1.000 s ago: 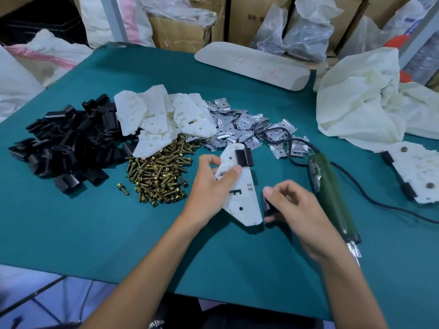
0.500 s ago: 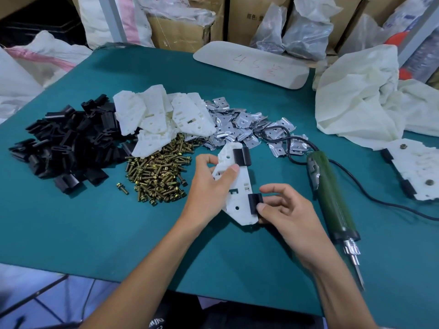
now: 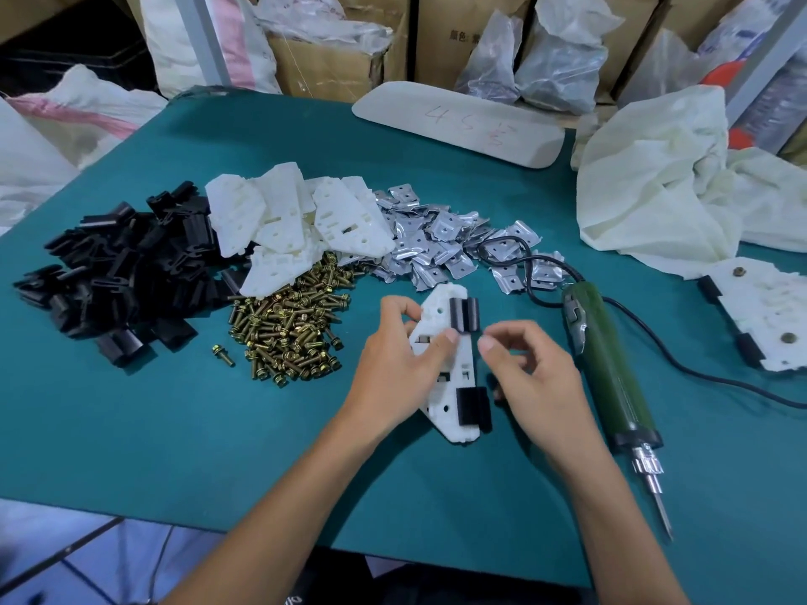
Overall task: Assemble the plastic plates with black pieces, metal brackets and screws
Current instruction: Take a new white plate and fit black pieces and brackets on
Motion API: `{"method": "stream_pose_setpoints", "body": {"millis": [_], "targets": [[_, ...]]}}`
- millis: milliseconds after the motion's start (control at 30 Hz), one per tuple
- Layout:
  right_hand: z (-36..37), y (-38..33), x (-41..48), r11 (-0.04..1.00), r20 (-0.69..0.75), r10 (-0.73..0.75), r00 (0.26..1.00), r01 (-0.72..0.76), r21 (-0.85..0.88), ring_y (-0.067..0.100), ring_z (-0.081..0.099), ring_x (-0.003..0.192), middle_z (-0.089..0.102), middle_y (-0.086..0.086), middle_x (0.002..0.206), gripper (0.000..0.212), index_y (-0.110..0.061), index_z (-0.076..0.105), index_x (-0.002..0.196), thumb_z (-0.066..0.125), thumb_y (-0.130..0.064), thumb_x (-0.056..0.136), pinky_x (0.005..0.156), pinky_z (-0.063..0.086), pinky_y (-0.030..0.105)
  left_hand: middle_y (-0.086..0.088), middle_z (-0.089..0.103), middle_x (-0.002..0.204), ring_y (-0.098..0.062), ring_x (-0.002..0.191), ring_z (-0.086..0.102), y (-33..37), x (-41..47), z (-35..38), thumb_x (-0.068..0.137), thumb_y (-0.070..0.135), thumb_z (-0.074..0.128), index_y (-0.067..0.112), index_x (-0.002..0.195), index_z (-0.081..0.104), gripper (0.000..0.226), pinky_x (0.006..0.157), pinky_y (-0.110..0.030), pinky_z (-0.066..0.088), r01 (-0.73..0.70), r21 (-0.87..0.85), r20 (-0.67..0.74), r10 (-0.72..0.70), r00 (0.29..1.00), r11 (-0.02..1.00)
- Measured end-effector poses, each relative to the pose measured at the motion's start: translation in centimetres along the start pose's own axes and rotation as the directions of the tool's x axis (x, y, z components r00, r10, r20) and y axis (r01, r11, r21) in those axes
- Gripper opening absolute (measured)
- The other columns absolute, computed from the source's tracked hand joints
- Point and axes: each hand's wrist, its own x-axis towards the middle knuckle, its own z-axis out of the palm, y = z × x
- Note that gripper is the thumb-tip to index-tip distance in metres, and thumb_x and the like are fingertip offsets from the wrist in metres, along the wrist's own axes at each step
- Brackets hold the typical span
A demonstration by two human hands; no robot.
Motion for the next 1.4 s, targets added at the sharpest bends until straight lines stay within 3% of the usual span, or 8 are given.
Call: {"method": "stream_pose_setpoints", "body": {"millis": [133, 267, 433, 567, 733, 1067, 1267, 1400], "targets": [[0.6, -0.3, 3.2, 1.000, -0.038, -0.001, 0.999, 0.000, -0.025, 0.005, 0.068, 0.080, 0.072, -0.022, 0.095, 0.013, -0.042, 0.068, 0.097, 0.059, -0.048, 0.090, 0.074, 0.058, 0.040, 0.016, 0.058, 0.090, -0.010, 0.087, 0.053, 0.3, -0.4, 1.0, 0.088, 0.050, 0.064, 0.034, 0.096, 0.042, 0.028, 0.070, -0.030, 0.038, -0.102, 0.260, -0.081, 0.127, 0.989, 0.960], [0.7, 1.2, 4.4, 0.989, -0.141, -0.008, 0.990, -0.013, -0.145, -0.006, 0.062, 0.075, 0.068, -0.031, 0.083, 0.014, -0.036, 0.066, 0.086, 0.059, -0.038, 0.099, 0.072, 0.046, 0.026, 0.017, 0.050, 0.102, -0.007, 0.099, 0.036, -0.1, -0.6, 1.0, 0.090, 0.054, 0.058, 0.029, 0.107, 0.051, 0.031, 0.083, -0.023, 0.033, -0.179, 0.352, -0.089, 0.223, 0.971, 0.919], [1.1, 1.9, 4.3, 0.997, -0.166, -0.002, 0.986, -0.012, -0.083, 0.001, 0.062, 0.066, 0.068, -0.024, 0.079, 0.013, -0.040, 0.066, 0.088, 0.059, -0.041, 0.099, 0.069, 0.052, 0.029, 0.016, 0.059, 0.101, -0.009, 0.104, 0.041, 1.3, 3.7, -1.8, 0.094, 0.037, 0.063, 0.026, 0.115, 0.056, 0.025, 0.085, -0.025, 0.033, -0.201, 0.401, -0.132, 0.274, 0.953, 0.894], [1.0, 2.0, 4.3, 0.997, -0.163, 0.003, 0.987, -0.016, -0.081, 0.002, 0.060, 0.062, 0.067, -0.024, 0.075, 0.014, -0.038, 0.065, 0.087, 0.059, -0.040, 0.100, 0.067, 0.047, 0.025, 0.008, 0.063, 0.105, -0.018, 0.104, 0.042, 4.4, 9.6, -3.8, 0.089, 0.022, 0.067, 0.021, 0.124, 0.051, 0.038, 0.086, -0.034, 0.030, -0.315, 0.563, 0.025, 0.366, 0.930, 0.764], [0.9, 2.0, 4.4, 0.998, -0.156, 0.021, 0.988, -0.031, -0.060, 0.002, 0.060, 0.064, 0.065, -0.026, 0.074, 0.014, -0.037, 0.065, 0.088, 0.058, -0.040, 0.100, 0.069, 0.046, 0.026, -0.001, 0.063, 0.117, -0.024, 0.116, 0.036, 5.6, 15.1, -4.7, 0.083, 0.022, 0.066, 0.026, 0.129, 0.044, 0.052, 0.083, -0.037, 0.020, -0.298, 0.799, 0.277, 0.119, 0.953, 0.522], [1.0, 2.1, 4.6, 0.998, -0.152, 0.037, 0.988, -0.043, -0.039, 0.000, 0.062, 0.076, 0.067, -0.025, 0.081, 0.012, -0.039, 0.065, 0.089, 0.058, -0.042, 0.098, 0.079, 0.060, 0.050, 0.003, 0.064, 0.102, -0.024, 0.110, 0.037, 4.7, 17.7, -5.2, 0.060, 0.039, 0.069, 0.032, 0.117, 0.045, 0.063, 0.086, -0.041, 0.029, -0.258, 0.752, 0.329, -0.007, 0.944, 0.606], [1.0, 2.0, 4.7, 0.999, -0.156, 0.041, 0.987, -0.044, -0.013, 0.002, 0.065, 0.083, 0.068, -0.026, 0.088, 0.007, -0.046, 0.063, 0.091, 0.058, -0.044, 0.097, 0.079, 0.060, 0.051, 0.018, 0.056, 0.082, -0.018, 0.092, 0.036, 5.0, 13.2, -5.7, 0.056, 0.054, 0.060, 0.027, 0.121, 0.044, 0.072, 0.083, -0.035, 0.024, -0.455, 0.702, 0.318, 0.329, 0.889, 0.548], [1.0, 2.0, 4.7, 0.999, -0.149, 0.029, 0.988, -0.032, -0.021, 0.002, 0.063, 0.078, 0.068, -0.025, 0.086, 0.006, -0.045, 0.063, 0.093, 0.057, -0.047, 0.095, 0.078, 0.060, 0.051, 0.008, 0.062, 0.095, -0.018, 0.094, 0.033, 3.4, 9.0, -6.6, 0.069, 0.044, 0.068, 0.024, 0.129, 0.041, 0.069, 0.088, -0.036, 0.026, -0.486, 0.781, 0.362, 0.350, 0.864, 0.392]]}}
